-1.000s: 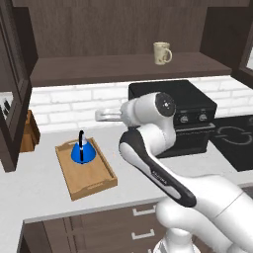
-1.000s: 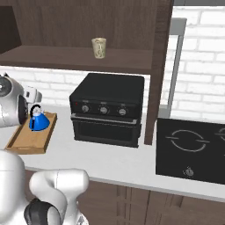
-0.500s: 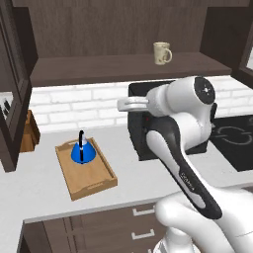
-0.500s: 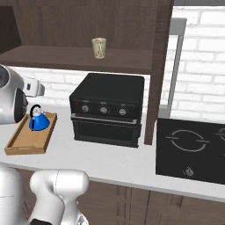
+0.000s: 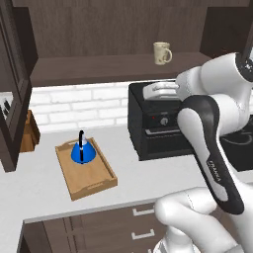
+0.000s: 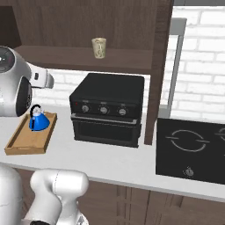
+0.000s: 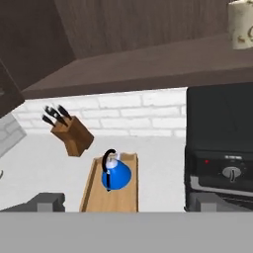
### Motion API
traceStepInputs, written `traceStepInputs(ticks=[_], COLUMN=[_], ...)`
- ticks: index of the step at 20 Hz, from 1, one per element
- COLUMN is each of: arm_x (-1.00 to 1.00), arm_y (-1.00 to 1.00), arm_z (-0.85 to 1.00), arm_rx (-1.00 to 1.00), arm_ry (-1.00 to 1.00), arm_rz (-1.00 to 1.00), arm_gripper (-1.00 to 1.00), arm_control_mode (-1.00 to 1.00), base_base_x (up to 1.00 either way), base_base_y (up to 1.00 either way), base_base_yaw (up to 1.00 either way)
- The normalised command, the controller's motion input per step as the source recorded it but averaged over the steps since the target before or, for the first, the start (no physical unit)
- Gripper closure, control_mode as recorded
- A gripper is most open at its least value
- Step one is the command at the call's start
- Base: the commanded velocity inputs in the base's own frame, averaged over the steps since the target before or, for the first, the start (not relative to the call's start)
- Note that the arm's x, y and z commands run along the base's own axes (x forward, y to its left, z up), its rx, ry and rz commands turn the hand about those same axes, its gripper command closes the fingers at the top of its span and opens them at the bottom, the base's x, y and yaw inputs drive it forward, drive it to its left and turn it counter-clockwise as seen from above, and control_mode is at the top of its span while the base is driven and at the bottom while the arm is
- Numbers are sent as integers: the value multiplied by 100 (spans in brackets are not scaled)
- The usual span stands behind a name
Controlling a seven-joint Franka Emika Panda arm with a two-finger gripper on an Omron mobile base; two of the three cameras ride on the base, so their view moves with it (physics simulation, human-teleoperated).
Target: Pick the kettle from the counter and place it on the tray. Then pick the mug from the cabinet and place it on the tray. Then close the cabinet doors.
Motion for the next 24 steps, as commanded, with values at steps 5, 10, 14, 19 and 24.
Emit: traceStepInputs(ticks=[5,10,14,19,24], arm_x=[-21,-3,3,12,26], arm_y=[-61,-67,-63,-52,-26], arm_z=[21,20,21,31,8], arm_rx=[-15,-5,-5,-1,0], arm_ry=[-32,-17,-2,8,3], arm_rz=[-5,-13,-15,-10,-6], arm_gripper=[-100,-100,-100,-100,-100], arm_control_mode=[-100,-100,-100,-100,-100], base_base_x=[0,0,0,0,0], base_base_y=[0,0,0,0,0], base_base_yaw=[0,0,0,0,0])
